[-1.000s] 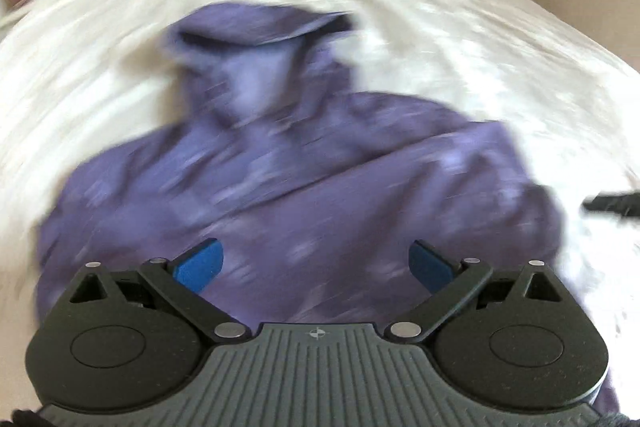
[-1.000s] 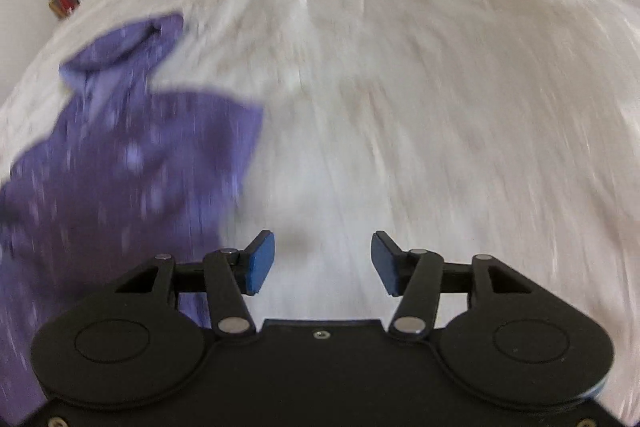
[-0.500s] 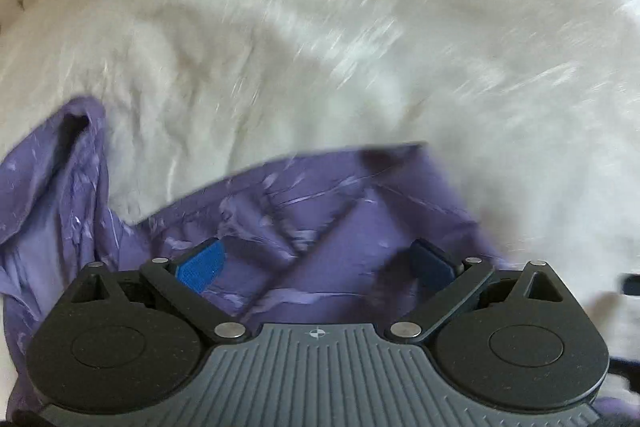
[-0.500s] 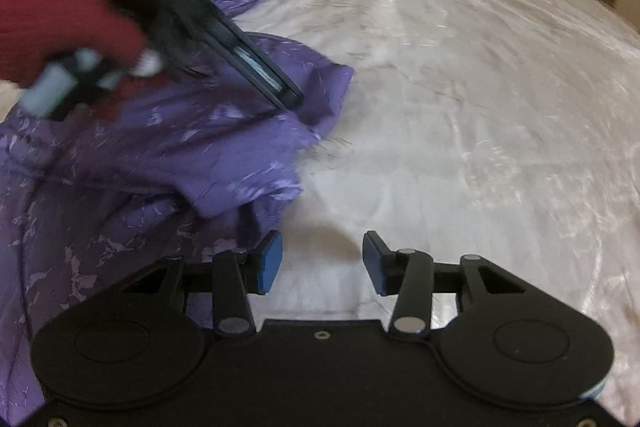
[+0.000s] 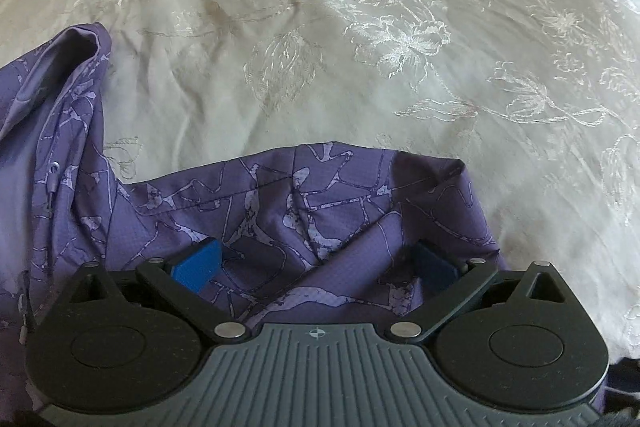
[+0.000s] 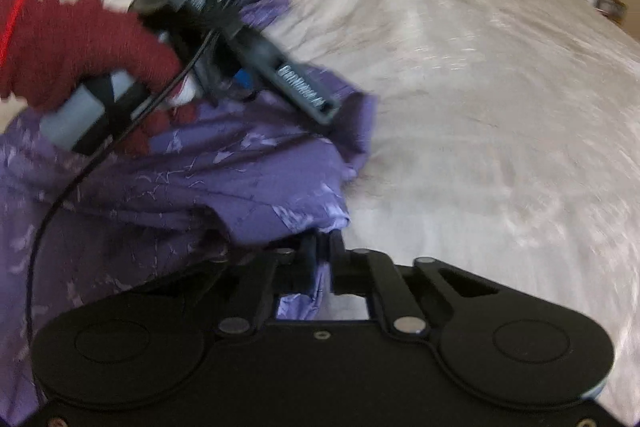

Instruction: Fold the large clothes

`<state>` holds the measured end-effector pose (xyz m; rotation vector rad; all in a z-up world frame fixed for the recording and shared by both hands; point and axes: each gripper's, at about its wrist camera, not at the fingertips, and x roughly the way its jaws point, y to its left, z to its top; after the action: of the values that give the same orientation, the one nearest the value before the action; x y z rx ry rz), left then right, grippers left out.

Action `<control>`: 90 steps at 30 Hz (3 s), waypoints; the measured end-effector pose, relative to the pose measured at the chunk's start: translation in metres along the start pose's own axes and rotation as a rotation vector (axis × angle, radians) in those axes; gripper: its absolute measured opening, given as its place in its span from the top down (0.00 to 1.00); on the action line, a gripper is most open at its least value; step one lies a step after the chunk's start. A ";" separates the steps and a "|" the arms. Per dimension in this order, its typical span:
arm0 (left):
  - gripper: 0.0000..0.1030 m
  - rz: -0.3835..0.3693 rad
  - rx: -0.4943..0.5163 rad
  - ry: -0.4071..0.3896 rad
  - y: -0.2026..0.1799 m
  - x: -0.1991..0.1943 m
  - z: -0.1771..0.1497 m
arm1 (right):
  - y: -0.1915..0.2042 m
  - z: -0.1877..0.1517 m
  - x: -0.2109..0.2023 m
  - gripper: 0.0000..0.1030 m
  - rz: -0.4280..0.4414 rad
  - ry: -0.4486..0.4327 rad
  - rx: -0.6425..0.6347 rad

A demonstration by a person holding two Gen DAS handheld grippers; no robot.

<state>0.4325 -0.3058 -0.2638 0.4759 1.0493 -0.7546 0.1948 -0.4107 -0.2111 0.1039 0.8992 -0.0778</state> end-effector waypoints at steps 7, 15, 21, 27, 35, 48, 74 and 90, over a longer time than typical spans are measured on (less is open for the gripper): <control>0.00 -0.001 -0.011 -0.026 0.006 -0.002 -0.002 | -0.005 -0.049 -0.029 0.96 -0.027 0.053 0.043; 0.00 0.007 -0.002 -0.023 0.004 -0.007 -0.007 | -0.005 -0.003 -0.009 0.53 -0.015 -0.045 -0.149; 0.00 -0.002 -0.004 -0.018 0.004 -0.007 -0.005 | 0.008 -0.002 -0.012 0.88 0.024 -0.119 -0.405; 0.00 -0.011 -0.067 -0.048 0.009 -0.006 -0.005 | 0.031 -0.037 -0.025 0.96 0.006 -0.091 -0.487; 0.02 -0.025 -0.052 -0.135 0.012 -0.051 -0.012 | 0.003 -0.024 -0.055 0.91 -0.078 -0.059 -0.156; 0.02 0.173 -0.154 -0.131 0.052 -0.125 -0.145 | 0.014 0.013 -0.005 0.80 0.018 0.011 -0.061; 0.13 0.212 -0.410 -0.060 0.180 -0.140 -0.217 | 0.059 0.056 0.036 0.29 -0.036 0.079 -0.050; 0.19 0.128 -0.246 -0.111 0.184 -0.178 -0.262 | 0.191 0.080 0.022 0.30 0.206 -0.015 -0.108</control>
<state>0.3632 0.0502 -0.2170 0.2839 0.9829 -0.5242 0.2912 -0.2316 -0.1679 0.0951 0.8716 0.1614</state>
